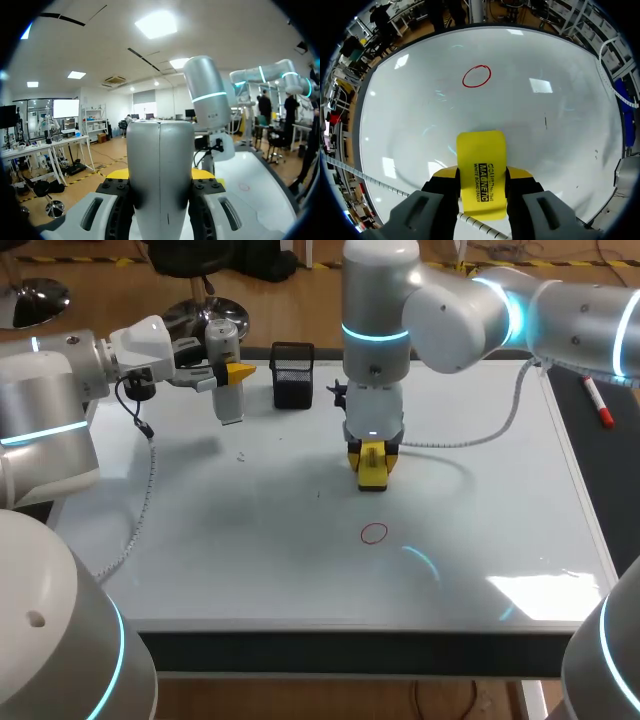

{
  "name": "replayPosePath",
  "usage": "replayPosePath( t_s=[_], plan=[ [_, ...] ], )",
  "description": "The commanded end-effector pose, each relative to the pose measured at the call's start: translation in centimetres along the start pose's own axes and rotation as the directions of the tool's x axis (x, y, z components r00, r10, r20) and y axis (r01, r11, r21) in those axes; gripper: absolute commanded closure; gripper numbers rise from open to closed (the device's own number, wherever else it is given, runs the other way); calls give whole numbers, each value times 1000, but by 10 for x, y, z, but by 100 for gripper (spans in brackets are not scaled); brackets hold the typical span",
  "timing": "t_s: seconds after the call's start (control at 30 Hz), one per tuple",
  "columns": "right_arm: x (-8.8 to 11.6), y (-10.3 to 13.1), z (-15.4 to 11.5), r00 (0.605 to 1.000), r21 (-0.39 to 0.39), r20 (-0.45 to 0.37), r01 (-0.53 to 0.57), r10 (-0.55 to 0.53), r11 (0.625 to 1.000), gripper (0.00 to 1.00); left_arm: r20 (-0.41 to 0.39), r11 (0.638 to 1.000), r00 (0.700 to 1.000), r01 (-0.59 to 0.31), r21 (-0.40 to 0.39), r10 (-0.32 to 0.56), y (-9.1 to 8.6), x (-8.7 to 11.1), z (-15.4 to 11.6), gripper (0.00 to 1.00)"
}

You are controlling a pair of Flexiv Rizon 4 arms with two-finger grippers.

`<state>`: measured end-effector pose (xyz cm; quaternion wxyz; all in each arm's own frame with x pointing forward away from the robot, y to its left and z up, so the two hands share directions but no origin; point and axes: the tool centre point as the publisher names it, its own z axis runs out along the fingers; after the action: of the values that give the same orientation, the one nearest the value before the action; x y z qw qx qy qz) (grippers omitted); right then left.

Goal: Pick up the inspection probe, press it on each red-marked spot on the whiteboard one by one, put down the probe, pick up the eraser, and wipe off all the red marks.

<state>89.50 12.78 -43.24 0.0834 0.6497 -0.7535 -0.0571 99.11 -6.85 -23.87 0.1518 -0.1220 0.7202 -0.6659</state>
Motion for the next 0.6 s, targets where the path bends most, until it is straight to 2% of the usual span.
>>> replayPosePath(
  t_s=[0.03,0.6],
  plan=[
    [9,-2,13,1000,-4,13,-7,7,1000,100,2,1000,1000,-1,1,1,-1,0,0,100],
    [32,1,21,999,-16,0,-38,38,999,100,2,1000,1000,-1,1,1,-1,0,0,100]
  ],
)
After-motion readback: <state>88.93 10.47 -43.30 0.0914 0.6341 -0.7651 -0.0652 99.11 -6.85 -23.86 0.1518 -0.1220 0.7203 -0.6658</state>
